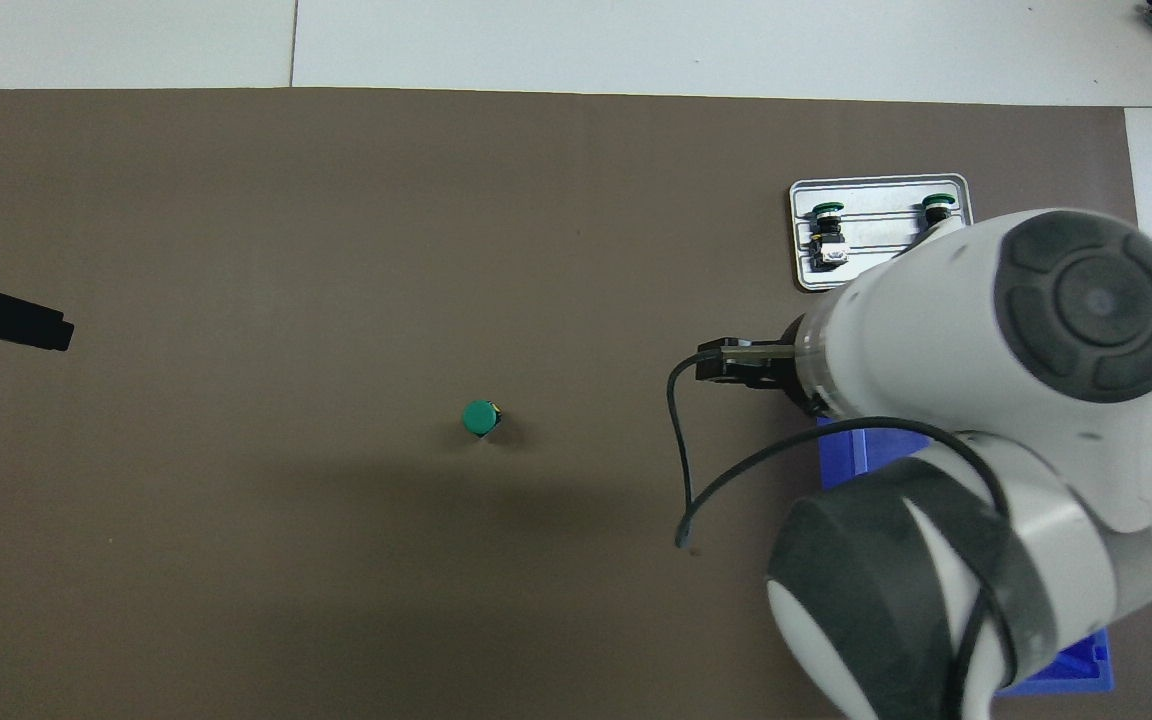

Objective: Place and press button with both arms
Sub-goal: 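Reach the right gripper to the green button on the table, then grasp the button with the right gripper and carry it toward the bin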

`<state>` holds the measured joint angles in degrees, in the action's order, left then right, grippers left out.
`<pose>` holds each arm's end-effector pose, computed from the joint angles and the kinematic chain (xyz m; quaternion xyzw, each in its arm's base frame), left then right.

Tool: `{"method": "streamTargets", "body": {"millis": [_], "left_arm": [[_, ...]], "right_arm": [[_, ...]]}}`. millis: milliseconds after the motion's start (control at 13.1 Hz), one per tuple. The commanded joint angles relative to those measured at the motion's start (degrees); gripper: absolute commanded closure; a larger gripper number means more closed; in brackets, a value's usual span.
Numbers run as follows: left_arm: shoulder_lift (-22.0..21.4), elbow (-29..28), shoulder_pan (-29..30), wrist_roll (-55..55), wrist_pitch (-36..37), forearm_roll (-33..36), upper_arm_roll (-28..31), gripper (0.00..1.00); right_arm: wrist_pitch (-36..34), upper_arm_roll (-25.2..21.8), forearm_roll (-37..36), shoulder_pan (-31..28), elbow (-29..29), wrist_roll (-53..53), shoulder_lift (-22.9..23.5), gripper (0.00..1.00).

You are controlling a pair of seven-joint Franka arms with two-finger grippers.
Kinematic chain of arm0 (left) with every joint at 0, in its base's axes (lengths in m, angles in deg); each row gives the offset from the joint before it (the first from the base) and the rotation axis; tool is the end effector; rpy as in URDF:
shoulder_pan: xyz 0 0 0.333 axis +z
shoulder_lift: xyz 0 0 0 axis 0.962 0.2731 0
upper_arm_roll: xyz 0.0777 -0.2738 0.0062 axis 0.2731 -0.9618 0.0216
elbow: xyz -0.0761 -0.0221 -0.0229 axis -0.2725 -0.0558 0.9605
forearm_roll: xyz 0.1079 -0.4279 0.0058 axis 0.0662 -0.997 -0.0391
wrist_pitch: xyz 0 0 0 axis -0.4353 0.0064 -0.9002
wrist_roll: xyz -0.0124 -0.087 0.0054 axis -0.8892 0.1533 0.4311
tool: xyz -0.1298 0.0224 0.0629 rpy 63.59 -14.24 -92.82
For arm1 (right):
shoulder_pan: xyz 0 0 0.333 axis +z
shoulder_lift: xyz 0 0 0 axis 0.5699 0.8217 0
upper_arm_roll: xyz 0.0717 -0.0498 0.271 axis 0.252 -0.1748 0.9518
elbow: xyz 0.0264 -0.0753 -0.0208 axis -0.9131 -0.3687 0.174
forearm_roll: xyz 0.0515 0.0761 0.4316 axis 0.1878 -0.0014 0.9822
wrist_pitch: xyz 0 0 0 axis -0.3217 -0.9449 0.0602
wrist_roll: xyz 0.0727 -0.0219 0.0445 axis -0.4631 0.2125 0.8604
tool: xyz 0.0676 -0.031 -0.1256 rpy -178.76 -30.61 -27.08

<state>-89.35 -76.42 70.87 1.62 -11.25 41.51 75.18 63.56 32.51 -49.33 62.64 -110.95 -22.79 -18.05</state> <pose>0.5973 -0.0214 0.5668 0.9908 -0.1354 -0.0028 0.0023 0.5594 0.2705 0.4849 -0.9980 0.0507 -0.0329 0.0175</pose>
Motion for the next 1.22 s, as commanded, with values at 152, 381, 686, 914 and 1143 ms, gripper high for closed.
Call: {"method": "streamTargets", "body": {"millis": [152, 381, 686, 914, 1143], "left_arm": [[-1.52, -1.65, 0.46, 0.33, 0.15, 0.82, -0.32, 0.0], [-1.52, -1.65, 0.46, 0.33, 0.15, 0.82, -0.32, 0.0], [-1.52, -1.74, 0.46, 0.33, 0.15, 0.82, -0.32, 0.0], [-1.52, -1.74, 0.46, 0.33, 0.15, 0.82, -0.32, 0.0], [-1.52, -1.65, 0.46, 0.33, 0.15, 0.82, -0.32, 0.0]], "right_arm": [[10.12, -0.48, 1.21, 11.62, 2.37, -15.14, 9.32, 0.0], [19.26, -0.48, 0.25, 16.3, 3.42, -19.31, 15.47, 0.0], [22.19, -0.48, -4.12, 21.14, 10.7, -21.5, 28.11, 0.0], [27.98, -0.48, -8.36, 19.65, 11.07, -21.16, 32.18, 0.0], [29.05, -0.48, -9.68, 19.74, 10.37, -21.07, 32.8, 0.0]]}}
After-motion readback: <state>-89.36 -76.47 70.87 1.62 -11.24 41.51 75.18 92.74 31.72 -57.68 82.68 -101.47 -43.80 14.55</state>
